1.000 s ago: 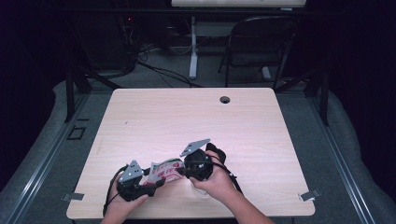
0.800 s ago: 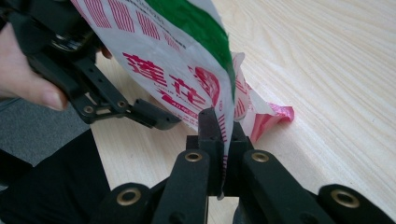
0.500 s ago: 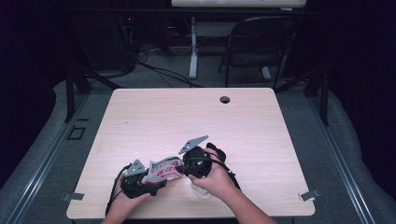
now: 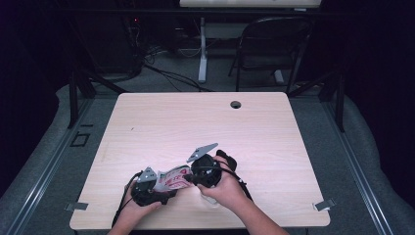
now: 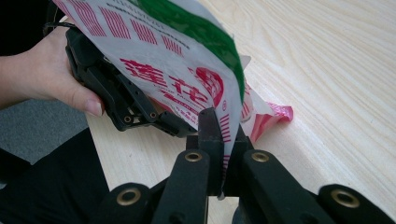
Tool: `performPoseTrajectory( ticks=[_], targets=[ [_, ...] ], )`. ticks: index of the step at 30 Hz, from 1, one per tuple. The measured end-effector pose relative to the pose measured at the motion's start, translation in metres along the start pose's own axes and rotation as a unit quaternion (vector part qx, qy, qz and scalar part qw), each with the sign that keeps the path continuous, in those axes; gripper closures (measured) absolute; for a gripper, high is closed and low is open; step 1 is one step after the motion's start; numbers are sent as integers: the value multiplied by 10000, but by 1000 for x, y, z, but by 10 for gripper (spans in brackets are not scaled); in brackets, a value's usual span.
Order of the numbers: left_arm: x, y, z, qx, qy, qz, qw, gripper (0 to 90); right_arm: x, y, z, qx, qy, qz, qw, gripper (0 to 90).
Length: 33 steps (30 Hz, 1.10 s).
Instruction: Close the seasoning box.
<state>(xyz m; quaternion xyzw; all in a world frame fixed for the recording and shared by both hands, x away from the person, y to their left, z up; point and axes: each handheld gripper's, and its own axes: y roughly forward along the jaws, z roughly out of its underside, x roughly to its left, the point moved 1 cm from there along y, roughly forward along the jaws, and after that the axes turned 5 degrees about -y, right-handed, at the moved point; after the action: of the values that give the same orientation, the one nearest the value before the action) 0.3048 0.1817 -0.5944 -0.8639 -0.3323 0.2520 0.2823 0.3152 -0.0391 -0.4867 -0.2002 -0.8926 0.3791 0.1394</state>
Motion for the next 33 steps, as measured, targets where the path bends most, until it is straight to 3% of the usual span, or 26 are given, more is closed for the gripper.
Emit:
performPoseTrajectory(
  ticks=[15, 33],
  targets=[
    [-2, 2, 0, -19, 194, -82, 9998, 305, 2, 1, 1, -15, 25, 70, 10000, 900],
    [-6, 1, 0, -58, 441, -311, 9985, 483, 1, 2, 3, -62, 22, -1, 10000, 900]
  ],
)
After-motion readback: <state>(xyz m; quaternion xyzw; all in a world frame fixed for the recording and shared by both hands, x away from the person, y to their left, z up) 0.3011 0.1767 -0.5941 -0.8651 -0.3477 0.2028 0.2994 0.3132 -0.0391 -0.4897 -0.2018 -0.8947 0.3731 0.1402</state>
